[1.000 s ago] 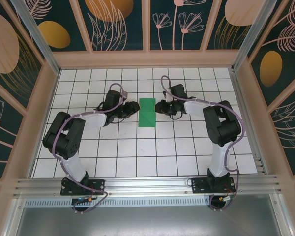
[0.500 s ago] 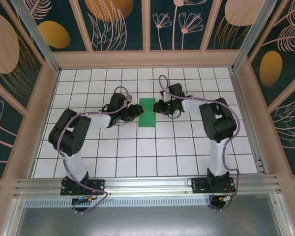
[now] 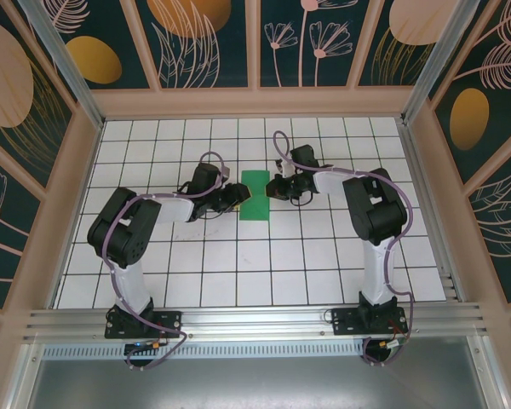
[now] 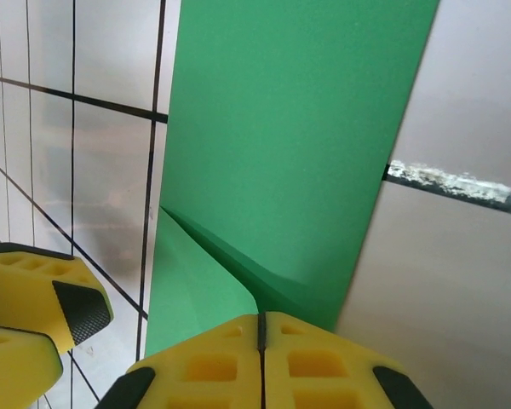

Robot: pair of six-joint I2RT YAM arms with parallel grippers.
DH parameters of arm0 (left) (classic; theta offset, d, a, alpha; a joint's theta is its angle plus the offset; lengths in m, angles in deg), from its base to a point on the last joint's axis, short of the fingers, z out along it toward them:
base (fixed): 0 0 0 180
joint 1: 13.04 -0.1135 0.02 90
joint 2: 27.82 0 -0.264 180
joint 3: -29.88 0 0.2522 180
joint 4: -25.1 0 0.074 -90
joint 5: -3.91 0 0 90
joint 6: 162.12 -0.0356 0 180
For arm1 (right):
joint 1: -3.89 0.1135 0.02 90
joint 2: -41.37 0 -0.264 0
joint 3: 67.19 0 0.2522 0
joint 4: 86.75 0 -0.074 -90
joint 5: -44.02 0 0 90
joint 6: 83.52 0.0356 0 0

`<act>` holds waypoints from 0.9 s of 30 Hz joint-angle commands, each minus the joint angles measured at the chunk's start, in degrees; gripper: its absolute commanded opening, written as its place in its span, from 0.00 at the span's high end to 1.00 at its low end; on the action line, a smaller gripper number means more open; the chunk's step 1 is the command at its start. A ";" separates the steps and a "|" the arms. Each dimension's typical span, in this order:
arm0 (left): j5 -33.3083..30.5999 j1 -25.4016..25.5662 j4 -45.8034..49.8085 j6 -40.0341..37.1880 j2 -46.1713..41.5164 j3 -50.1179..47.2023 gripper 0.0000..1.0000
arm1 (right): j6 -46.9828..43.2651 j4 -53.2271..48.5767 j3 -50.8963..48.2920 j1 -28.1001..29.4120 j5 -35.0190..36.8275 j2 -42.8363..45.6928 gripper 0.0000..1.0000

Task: Fold a paper plane with a square sheet of paper (pick it up from the middle)

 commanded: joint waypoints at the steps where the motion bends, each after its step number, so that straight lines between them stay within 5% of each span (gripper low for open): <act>1: 2.16 0.44 -2.23 1.01 1.85 1.38 0.60 | 0.07 -0.78 1.25 -1.02 -0.80 -0.21 0.94; 27: 4.58 0.50 -0.75 -1.28 8.76 9.54 0.57 | 2.45 2.16 -1.91 -2.75 -1.54 0.53 0.95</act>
